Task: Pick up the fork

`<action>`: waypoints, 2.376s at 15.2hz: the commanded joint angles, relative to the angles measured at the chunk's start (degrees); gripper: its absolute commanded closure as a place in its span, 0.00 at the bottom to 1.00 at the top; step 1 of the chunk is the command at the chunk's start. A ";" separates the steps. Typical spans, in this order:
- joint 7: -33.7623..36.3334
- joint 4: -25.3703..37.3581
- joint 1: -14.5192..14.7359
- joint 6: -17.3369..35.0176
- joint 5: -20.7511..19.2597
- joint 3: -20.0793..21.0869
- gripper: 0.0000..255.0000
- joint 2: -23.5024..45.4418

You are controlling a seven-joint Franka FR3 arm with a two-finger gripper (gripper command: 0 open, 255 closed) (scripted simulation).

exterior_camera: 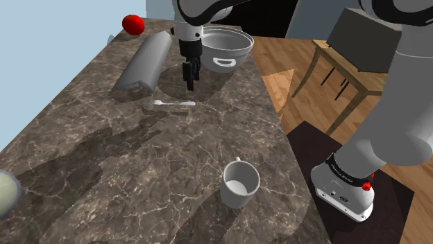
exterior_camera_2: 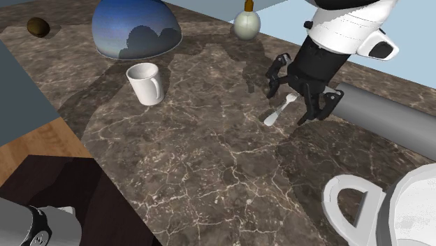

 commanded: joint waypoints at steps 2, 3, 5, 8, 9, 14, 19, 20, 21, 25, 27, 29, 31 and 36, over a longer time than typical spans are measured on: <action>-0.47 7.80 1.78 -1.69 -0.48 0.97 0.00 6.59; -0.63 10.59 2.44 -2.39 -0.67 1.25 0.00 8.83; -0.98 16.64 3.87 -4.07 -1.11 1.80 0.00 13.49; -1.27 20.16 4.84 -4.64 -1.40 2.03 0.00 16.62; -1.32 19.67 4.83 -3.98 -1.43 2.00 0.00 16.80; -1.61 17.48 4.84 -0.52 -1.64 1.82 0.00 18.11; -1.58 17.49 4.86 -0.56 -1.63 1.82 1.00 18.09; -1.58 17.50 4.86 -0.55 -1.63 1.82 1.00 18.09; -1.58 17.41 4.85 -0.52 -1.63 1.83 1.00 18.04; -1.52 17.35 4.89 -0.49 -1.62 1.85 1.00 18.00; -1.56 17.83 4.83 -1.12 -1.60 1.85 1.00 17.85; -1.46 18.57 4.82 -2.35 -1.52 1.92 1.00 17.35; -1.35 19.44 4.83 -3.62 -1.45 1.99 1.00 16.93; -1.07 21.90 4.89 -6.91 -1.32 2.13 1.00 16.06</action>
